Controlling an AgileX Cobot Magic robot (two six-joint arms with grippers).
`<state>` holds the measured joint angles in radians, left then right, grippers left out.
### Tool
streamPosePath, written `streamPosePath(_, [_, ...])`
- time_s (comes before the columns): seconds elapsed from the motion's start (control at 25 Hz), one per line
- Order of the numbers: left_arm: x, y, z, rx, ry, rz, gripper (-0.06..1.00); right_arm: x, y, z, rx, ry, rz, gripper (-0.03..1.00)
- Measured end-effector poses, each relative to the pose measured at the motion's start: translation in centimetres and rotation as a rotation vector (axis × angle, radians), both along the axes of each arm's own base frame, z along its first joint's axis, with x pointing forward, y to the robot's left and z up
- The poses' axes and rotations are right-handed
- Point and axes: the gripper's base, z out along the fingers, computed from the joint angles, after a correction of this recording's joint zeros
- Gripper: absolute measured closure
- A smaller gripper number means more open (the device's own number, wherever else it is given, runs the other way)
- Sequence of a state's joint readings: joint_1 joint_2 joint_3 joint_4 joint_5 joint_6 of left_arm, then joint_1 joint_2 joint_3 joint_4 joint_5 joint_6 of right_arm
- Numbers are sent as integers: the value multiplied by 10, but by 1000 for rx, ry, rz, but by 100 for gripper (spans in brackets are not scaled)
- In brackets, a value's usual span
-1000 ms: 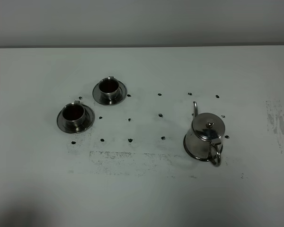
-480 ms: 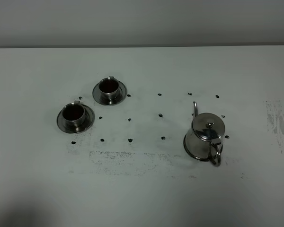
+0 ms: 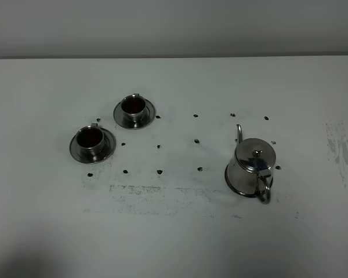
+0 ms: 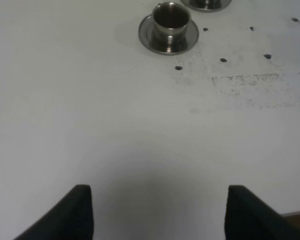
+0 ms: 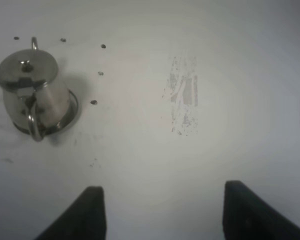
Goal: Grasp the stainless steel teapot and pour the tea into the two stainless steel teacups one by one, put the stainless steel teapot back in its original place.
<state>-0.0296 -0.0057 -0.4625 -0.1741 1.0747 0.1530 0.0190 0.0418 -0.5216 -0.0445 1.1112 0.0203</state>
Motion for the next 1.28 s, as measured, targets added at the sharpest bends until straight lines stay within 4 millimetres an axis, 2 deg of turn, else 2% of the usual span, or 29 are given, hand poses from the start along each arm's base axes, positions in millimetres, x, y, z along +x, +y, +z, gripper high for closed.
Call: streamPosePath(1.28, [0,0,0,0,0,0,40,0,0,0,0,1,0,47])
